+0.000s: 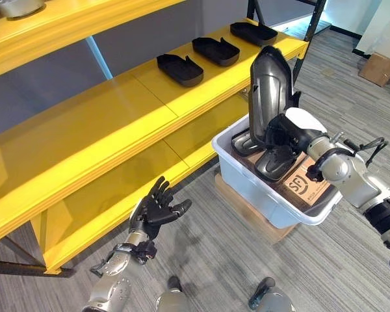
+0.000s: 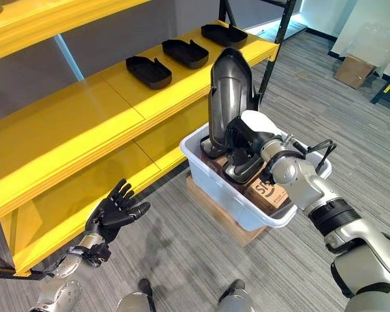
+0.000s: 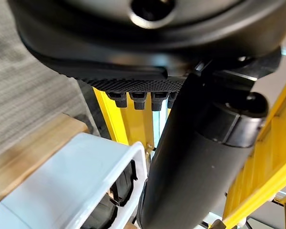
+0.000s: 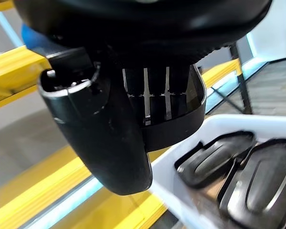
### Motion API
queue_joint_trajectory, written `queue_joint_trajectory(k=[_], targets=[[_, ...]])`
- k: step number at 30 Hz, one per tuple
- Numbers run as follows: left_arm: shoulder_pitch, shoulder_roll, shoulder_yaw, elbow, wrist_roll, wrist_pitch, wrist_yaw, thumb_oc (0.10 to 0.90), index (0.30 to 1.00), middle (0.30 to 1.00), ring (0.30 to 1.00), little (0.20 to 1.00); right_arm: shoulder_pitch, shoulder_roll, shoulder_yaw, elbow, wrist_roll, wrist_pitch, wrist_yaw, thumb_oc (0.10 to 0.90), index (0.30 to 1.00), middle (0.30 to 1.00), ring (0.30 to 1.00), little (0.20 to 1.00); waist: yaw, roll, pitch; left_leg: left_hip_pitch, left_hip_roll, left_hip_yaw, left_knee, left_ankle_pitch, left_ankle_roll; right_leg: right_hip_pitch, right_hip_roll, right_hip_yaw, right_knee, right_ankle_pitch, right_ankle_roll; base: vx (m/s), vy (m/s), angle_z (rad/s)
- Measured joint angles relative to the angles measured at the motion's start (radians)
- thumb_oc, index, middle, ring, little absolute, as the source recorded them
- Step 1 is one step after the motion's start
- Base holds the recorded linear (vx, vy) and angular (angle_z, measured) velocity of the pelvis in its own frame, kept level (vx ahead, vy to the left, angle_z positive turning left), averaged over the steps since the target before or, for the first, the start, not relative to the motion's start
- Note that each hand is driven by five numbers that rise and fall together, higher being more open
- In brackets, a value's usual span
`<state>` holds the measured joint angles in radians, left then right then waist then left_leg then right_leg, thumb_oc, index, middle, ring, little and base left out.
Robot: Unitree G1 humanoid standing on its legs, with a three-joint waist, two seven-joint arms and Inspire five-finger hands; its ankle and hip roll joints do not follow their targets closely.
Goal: Move parts from the plastic box to the shelf.
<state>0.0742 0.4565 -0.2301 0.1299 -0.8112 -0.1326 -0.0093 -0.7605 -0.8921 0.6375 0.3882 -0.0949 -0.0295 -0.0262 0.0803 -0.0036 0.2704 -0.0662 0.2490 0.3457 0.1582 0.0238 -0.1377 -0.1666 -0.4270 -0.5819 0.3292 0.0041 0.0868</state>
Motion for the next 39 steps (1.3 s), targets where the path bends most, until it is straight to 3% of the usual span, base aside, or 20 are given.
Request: queue_joint_trajectory(k=[1,4,6,15,17,18,19,21,22,23,24,26,28,31,32,33,34,36,37,39], targets=[[0.002,0.0,0.0,0.0,0.0,0.0,0.0,0.9,1.0,1.0,1.0,1.0,0.01,0.0,-0.003,0.0,0.0,0.001,0.0,0.4,0.3,0.3,0.3,0.3,0.003,-0.01,-0.001,-0.002,-0.005,-0.002,-0.001,0.001,0.003,0.001,-0.001,0.002,-0.005,0.005,0.002,0.1,0.16,0.42],[0.028,0.001,0.009,-0.013,0.001,0.003,0.001,0.9,1.0,1.0,1.0,1.0,0.086,0.01,-0.093,-0.014,0.0,0.017,0.003,0.4,0.3,0.3,0.3,0.3,0.011,-0.08,0.001,-0.026,-0.026,-0.049,0.012,-0.003,0.017,0.042,0.005,-0.027,-0.063,0.049,0.01,0.07,0.12,0.39],[0.028,0.0,0.024,-0.013,0.001,0.004,0.001,0.9,1.0,1.0,1.0,1.0,0.084,0.017,-0.103,-0.032,0.0,0.016,0.002,0.4,0.3,0.3,0.3,0.3,0.019,-0.095,0.0,-0.039,-0.031,-0.05,0.022,-0.008,0.032,0.05,0.01,-0.032,-0.089,0.087,0.003,0.02,0.09,0.05],[0.01,0.006,0.047,-0.017,0.014,0.003,0.002,0.9,1.0,1.0,1.0,1.0,0.083,0.049,-0.105,-0.029,0.001,0.018,-0.001,0.4,0.3,0.3,0.3,0.3,0.057,-0.095,0.001,-0.116,-0.072,-0.098,0.171,-0.098,0.065,0.103,-0.03,-0.07,-0.125,0.128,0.034,0.02,0.172,0.19],[0.008,0.025,0.042,-0.015,0.039,0.003,0.003,0.9,1.0,1.0,1.0,1.0,0.085,0.058,-0.107,-0.027,0.001,0.026,-0.002,0.4,0.3,0.3,0.3,0.3,0.055,-0.093,0.001,-0.169,-0.106,-0.125,0.28,-0.171,0.096,0.132,-0.072,-0.064,-0.115,0.146,0.048,0.1,0.252,0.58],[-0.006,0.033,0.03,-0.01,0.042,0.004,0.002,0.9,1.0,1.0,1.0,1.0,0.091,0.057,-0.107,-0.027,0.001,0.036,-0.002,0.4,0.3,0.3,0.3,0.3,0.041,-0.094,0.002,-0.185,-0.136,-0.148,0.314,-0.2,0.121,0.14,-0.106,-0.036,-0.083,0.159,0.057,0.08,0.104,0.9],[-0.016,0.034,0.029,-0.009,0.042,0.004,0.003,0.9,1.0,1.0,1.0,1.0,0.097,0.056,-0.107,-0.027,0.001,0.037,-0.001,0.4,0.3,0.3,0.3,0.3,0.02,-0.091,0.002,-0.192,-0.158,-0.177,0.327,-0.213,0.134,0.136,-0.131,0.022,-0.063,0.181,0.043,0.08,0.204,0.88],[-0.029,0.043,0.035,-0.009,0.042,0.002,0.005,0.9,1.0,1.0,1.0,1.0,0.097,0.056,-0.107,-0.031,0.001,0.035,-0.001,0.4,0.3,0.3,0.3,0.3,0.025,-0.097,0.004,-0.198,-0.189,-0.184,0.327,-0.211,0.167,0.119,-0.136,0.109,-0.047,0.228,0.006,0.12,0.241,0.89],[-0.082,0.037,0.023,0.068,0.042,0.004,0.006,0.9,1.0,1.0,1.0,1.0,0.136,0.05,-0.132,-0.047,0.011,0.025,-0.007,0.4,0.3,0.3,0.3,0.3,-0.041,-0.066,0.014,-0.194,-0.237,-0.278,0.272,-0.171,0.209,0.034,-0.072,0.452,0.098,0.157,-0.001,0.16,0.142,1.17],[-0.086,0.044,0.029,0.074,0.042,0.004,0.01,0.9,1.0,1.0,1.0,1.0,0.145,0.052,-0.133,-0.052,0.02,0.022,0.002,0.4,0.3,0.3,0.3,0.3,-0.041,-0.067,0.017,-0.18,-0.239,-0.275,0.233,-0.154,0.232,-0.034,-0.037,0.49,0.139,0.07,0.072,0.18,0.131,1.07],[-0.086,0.051,0.034,0.075,0.042,0.003,0.02,0.9,1.0,1.0,1.0,1.0,0.144,0.052,-0.134,-0.065,0.021,0.018,0.006,0.4,0.3,0.3,0.3,0.3,-0.034,-0.066,0.028,-0.168,-0.246,-0.306,0.203,-0.137,0.24,-0.094,0.012,0.519,0.15,0.004,0.099,0.07,-0.003,0.23],[-0.094,0.067,0.023,0.08,0.042,0.004,0.025,0.9,1.0,1.0,1.0,1.0,0.145,0.052,-0.134,-0.068,0.022,0.002,0.01,0.4,0.3,0.3,0.3,0.3,-0.053,-0.065,0.045,-0.137,-0.265,-0.31,0.168,-0.121,0.247,-0.14,0.061,0.462,0.099,-0.038,0.082,0.13,-0.115,0.51],[-0.103,0.057,0.005,0.061,0.042,0.0,0.019,0.9,1.0,1.0,1.0,1.0,0.133,0.05,-0.134,-0.067,0.031,0.003,0.01,0.4,0.3,0.3,0.3,0.3,-0.076,-0.073,0.067,-0.114,-0.314,-0.323,0.175,-0.135,0.26,-0.198,0.091,0.429,-0.051,-0.004,0.098,0.18,-0.157,0.73],[-0.118,0.008,-0.006,0.069,0.042,0.002,0.02,0.9,1.0,1.0,1.0,1.0,0.132,0.049,-0.139,-0.061,0.038,0.014,0.009,0.4,0.3,0.3,0.3,0.3,-0.08,-0.072,0.102,-0.073,-0.346,-0.392,0.176,-0.158,0.245,-0.197,0.119,0.474,-0.251,0.106,0.071,0.17,-0.166,0.74],[-0.121,-0.002,-0.005,0.098,0.042,0.002,0.02,0.9,1.0,1.0,1.0,1.0,0.124,0.049,-0.14,-0.061,0.038,0.015,0.009,0.4,0.3,0.3,0.3,0.3,-0.078,-0.073,0.102,-0.03,-0.341,-0.412,0.161,-0.165,0.22,-0.146,0.126,0.462,-0.305,0.151,0.058,0.33,-0.309,1.36],[-0.131,-0.012,-0.002,0.102,0.042,0.003,0.017,0.9,1.0,1.0,1.0,1.0,0.118,0.043,-0.136,-0.021,0.038,0.015,0.014,0.4,0.3,0.3,0.3,0.3,-0.076,-0.097,0.097,0.077,-0.347,-0.444,0.091,-0.185,0.158,0.074,0.142,0.424,-0.326,0.216,0.054,0.55,-0.515,0.86],[-0.13,-0.036,0.009,0.098,0.041,0.0,0.02,0.9,1.0,1.0,1.0,1.0,0.099,0.04,-0.139,-0.002,0.038,0.017,0.015,0.4,0.3,0.3,0.3,0.3,-0.061,-0.069,0.096,0.097,-0.31,-0.439,0.076,-0.192,0.138,0.085,0.173,0.42,-0.334,0.226,0.038,0.43,-0.387,0.68],[-0.119,-0.053,0.037,0.085,0.041,-0.002,0.015,0.9,1.0,1.0,1.0,1.0,0.069,0.037,-0.131,0.013,0.047,0.019,0.022,0.4,0.3,0.3,0.3,0.3,-0.074,-0.049,0.09,0.125,-0.252,-0.455,0.056,-0.205,0.105,0.092,0.224,0.403,-0.271,0.145,0.022,0.25,-0.238,0.1],[-0.097,-0.039,0.05,0.07,0.04,-0.006,0.018,0.9,1.0,1.0,1.0,1.0,0.056,0.029,-0.139,0.007,0.06,0.017,0.022,0.4,0.3,0.3,0.3,0.3,-0.078,-0.063,0.082,0.141,-0.21,-0.429,0.052,-0.195,0.085,0.067,0.258,0.406,-0.201,0.106,-0.008,0.21,-0.203,0.0],[-0.092,-0.037,0.048,0.07,0.04,-0.003,0.018,0.9,1.0,1.0,1.0,1.0,0.032,0.012,-0.145,0.008,0.06,0.018,0.021,0.4,0.3,0.3,0.3,0.3,-0.08,-0.069,0.076,0.156,-0.185,-0.418,0.035,-0.19,0.077,0.064,0.279,0.407,-0.18,0.067,-0.023,0.17,-0.162,-0.18]])
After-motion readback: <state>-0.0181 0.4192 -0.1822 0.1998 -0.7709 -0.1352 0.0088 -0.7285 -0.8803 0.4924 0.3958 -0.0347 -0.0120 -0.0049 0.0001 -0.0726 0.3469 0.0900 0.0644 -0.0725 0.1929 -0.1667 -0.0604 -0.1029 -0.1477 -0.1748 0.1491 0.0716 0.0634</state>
